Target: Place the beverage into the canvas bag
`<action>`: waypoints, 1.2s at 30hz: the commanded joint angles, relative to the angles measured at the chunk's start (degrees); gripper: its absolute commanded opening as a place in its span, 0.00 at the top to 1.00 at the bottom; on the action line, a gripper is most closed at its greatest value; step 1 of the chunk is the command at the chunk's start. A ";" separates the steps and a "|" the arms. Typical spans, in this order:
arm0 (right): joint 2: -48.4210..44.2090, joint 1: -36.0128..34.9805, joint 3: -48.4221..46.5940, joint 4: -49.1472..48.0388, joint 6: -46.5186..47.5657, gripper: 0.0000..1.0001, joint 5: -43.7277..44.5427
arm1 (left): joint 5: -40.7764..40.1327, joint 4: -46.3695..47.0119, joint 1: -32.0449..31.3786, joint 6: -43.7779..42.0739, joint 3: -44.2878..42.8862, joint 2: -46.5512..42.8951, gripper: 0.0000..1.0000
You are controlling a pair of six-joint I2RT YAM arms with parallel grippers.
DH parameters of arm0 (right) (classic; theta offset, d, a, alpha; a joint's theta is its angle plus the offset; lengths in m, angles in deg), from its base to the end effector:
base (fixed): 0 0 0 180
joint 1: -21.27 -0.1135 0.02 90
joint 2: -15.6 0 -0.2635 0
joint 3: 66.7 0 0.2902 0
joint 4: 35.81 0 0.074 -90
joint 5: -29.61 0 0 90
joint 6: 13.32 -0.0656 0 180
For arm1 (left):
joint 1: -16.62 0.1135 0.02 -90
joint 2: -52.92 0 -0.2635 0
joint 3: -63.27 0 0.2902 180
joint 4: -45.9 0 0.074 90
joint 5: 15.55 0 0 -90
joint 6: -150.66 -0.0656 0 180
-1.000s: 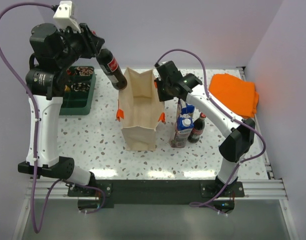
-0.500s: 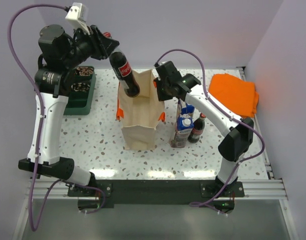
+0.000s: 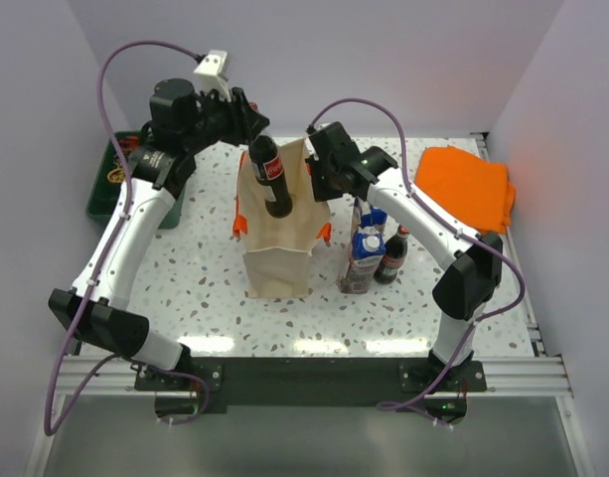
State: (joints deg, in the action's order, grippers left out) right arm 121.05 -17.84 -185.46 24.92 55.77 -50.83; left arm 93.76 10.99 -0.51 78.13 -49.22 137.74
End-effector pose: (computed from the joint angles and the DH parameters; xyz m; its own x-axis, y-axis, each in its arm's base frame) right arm 0.3688 0.2858 0.3322 -0.7246 -0.1355 -0.6757 -0.2957 0.9468 0.1272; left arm 0.3644 -0.1350 0.4936 -0.2924 -0.2063 -0.9338 0.5280 0.7793 -0.3376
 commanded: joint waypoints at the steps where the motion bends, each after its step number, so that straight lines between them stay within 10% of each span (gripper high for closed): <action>1: 0.46 -0.44 -1.89 0.60 -0.71 1.00 0.02 | -5.33 18.50 -2.91 -1.12 0.53 -2.29 1.00; 22: 0.55 -1.23 -5.41 2.53 0.34 1.00 0.02 | -35.20 46.97 -15.83 -12.73 26.98 -6.42 1.00; 36: 0.99 -1.23 -5.50 2.97 0.43 1.00 -0.42 | -40.31 58.66 -16.19 -13.52 32.44 -4.75 1.00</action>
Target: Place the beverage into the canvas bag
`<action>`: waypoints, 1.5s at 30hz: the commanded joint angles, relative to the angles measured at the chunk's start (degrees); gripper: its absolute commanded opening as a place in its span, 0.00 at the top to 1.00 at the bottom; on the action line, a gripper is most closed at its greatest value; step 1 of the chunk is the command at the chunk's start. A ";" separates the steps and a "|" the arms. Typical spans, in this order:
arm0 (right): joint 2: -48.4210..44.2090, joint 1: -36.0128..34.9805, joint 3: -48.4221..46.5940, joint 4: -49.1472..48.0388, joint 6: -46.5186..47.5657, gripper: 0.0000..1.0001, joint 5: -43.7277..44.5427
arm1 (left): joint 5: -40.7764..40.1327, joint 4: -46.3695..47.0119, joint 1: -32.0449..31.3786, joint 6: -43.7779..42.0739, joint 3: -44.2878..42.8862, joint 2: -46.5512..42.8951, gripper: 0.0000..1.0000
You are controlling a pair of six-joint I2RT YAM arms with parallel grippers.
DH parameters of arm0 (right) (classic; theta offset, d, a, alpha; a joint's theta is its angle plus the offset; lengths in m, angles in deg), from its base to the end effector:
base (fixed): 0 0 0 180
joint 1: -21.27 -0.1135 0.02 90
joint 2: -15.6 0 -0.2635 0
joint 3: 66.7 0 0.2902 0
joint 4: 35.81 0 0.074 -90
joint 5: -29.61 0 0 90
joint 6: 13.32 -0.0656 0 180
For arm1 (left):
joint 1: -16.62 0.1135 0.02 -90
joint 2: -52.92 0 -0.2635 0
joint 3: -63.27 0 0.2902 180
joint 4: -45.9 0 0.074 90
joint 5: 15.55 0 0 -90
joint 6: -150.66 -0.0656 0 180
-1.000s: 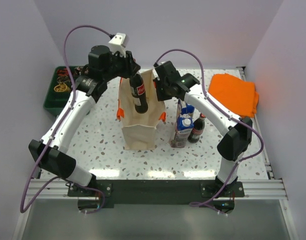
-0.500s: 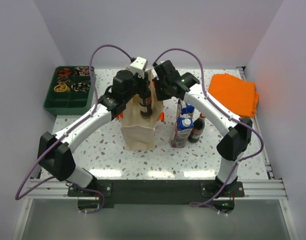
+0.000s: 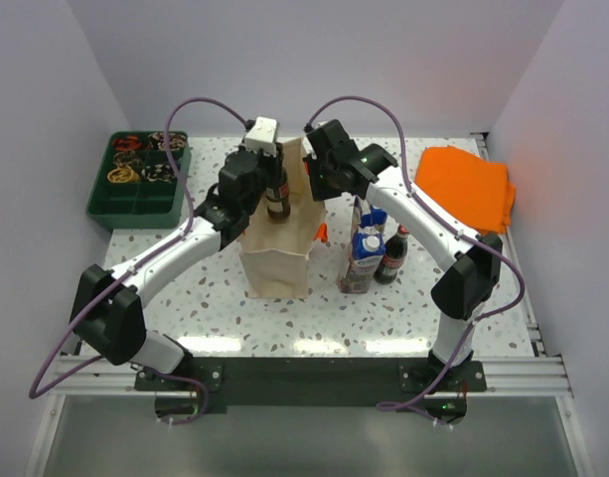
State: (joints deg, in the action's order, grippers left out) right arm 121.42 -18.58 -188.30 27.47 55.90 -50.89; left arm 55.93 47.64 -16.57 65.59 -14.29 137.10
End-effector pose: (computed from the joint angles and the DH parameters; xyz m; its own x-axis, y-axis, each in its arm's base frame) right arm 0.3638 0.2895 0.3437 -0.7231 -0.1477 -0.6748 -0.3100 0.9424 0.1259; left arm 0.3606 -0.2110 0.3306 -0.0928 -0.0367 -0.9950 0.2472 0.9672 -0.0587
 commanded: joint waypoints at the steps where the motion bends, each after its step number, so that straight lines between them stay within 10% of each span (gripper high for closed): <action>1: 0.70 -0.40 -2.66 0.33 0.30 1.00 -0.36 | -2.74 22.36 -0.12 -0.89 -2.58 -3.85 1.00; 45: 1.23 -0.40 -4.33 2.08 1.09 1.00 -0.36 | -5.82 32.21 -0.65 -2.90 -0.82 8.46 1.00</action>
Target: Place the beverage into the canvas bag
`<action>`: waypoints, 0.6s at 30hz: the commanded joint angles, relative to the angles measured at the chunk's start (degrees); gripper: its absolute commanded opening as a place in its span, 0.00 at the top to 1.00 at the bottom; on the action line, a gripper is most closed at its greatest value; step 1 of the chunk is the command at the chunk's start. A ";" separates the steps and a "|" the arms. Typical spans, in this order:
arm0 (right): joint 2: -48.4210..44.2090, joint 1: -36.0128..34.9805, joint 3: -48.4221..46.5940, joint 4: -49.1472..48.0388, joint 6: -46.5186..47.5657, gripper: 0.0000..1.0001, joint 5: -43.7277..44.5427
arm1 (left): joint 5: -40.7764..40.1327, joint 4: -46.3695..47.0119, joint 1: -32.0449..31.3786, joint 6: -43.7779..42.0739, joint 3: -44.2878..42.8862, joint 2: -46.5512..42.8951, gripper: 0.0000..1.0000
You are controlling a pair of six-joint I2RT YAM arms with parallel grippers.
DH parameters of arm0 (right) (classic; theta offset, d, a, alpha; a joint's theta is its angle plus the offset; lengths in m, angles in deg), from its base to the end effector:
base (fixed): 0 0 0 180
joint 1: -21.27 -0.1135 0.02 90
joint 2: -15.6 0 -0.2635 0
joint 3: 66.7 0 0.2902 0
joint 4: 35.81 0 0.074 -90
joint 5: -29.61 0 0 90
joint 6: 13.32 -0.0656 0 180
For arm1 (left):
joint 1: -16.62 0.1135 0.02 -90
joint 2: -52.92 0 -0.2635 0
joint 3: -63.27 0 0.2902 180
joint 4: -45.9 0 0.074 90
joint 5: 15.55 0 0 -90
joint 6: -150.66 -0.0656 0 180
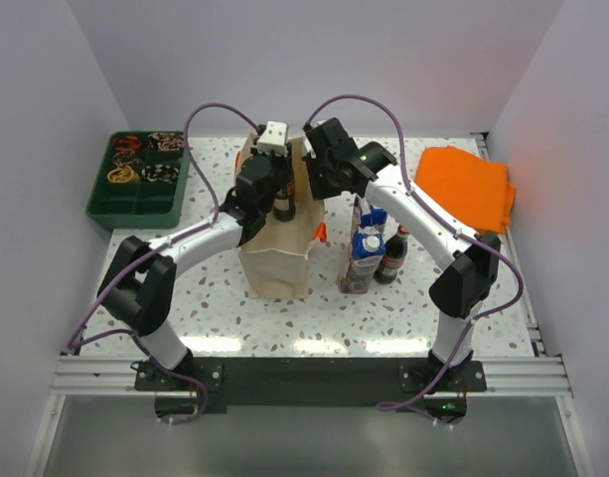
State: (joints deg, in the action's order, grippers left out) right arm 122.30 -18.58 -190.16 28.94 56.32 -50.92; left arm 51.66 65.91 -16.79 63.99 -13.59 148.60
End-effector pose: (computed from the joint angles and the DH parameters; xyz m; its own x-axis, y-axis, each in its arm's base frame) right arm 0.3650 0.2906 0.3465 -0.7253 -0.1584 -0.6700 -0.3148 0.9418 0.1182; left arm 0.3940 -0.2294 0.2849 0.0066 -0.0685 -0.9976 0.1851 0.9805 -0.0661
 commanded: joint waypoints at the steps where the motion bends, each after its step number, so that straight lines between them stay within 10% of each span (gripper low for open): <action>1: 0.36 -0.48 -2.47 0.62 0.76 1.00 -0.51 | -1.65 14.28 -0.34 -1.66 -2.22 -2.96 1.00; 18: 1.15 -0.48 -2.73 0.71 0.67 1.00 -1.04 | -2.79 20.61 -0.96 -9.49 -6.44 0.73 1.00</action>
State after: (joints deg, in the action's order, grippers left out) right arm 123.02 -18.58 -190.84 29.14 56.36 -50.98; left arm 50.72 70.11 -17.71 57.78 -14.03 150.72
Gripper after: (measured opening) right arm 0.026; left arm 0.394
